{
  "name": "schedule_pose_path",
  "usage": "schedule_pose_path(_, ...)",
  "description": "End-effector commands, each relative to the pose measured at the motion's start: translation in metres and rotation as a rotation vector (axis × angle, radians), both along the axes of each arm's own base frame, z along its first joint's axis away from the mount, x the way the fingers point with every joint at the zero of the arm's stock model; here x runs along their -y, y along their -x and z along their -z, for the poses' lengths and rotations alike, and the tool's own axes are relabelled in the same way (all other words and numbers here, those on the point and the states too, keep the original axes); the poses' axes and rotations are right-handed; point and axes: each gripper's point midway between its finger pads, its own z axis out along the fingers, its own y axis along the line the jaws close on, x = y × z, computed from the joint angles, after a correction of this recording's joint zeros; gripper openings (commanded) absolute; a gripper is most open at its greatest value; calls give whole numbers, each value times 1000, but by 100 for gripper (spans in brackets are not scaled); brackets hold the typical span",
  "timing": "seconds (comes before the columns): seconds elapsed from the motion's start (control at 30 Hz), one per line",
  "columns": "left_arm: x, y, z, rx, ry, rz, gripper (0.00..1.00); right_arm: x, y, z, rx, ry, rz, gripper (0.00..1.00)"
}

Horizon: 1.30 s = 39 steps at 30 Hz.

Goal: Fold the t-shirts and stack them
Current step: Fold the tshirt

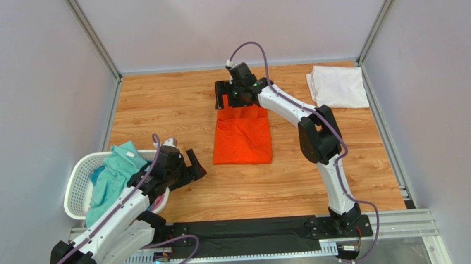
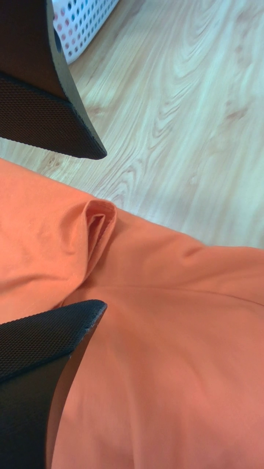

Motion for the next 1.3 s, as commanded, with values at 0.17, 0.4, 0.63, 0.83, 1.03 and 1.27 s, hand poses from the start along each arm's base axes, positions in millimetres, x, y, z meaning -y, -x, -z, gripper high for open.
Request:
schedule_pose_path(0.17,21,-27,-25,68,54,48,100,80,67,-112,141,-12,147,100)
schedule_pose_path(0.4,59,-50,-21,27,134,159,87,176,149,-69,154,-49,375,100)
schedule_pose_path(0.63,73,-67,2,-55,110,192,66,177,201,-30,26,-125,276,99)
schedule_pose_path(0.83,80,-78,21,-100,93,197,49,179,204,-14,-22,-97,290,96)
schedule_pose_path(1.03,81,-80,39,-163,66,199,37,174,203,1,-72,-77,277,91)
schedule_pose_path(1.27,76,-68,58,-209,54,192,23,154,203,19,-146,-114,209,79)
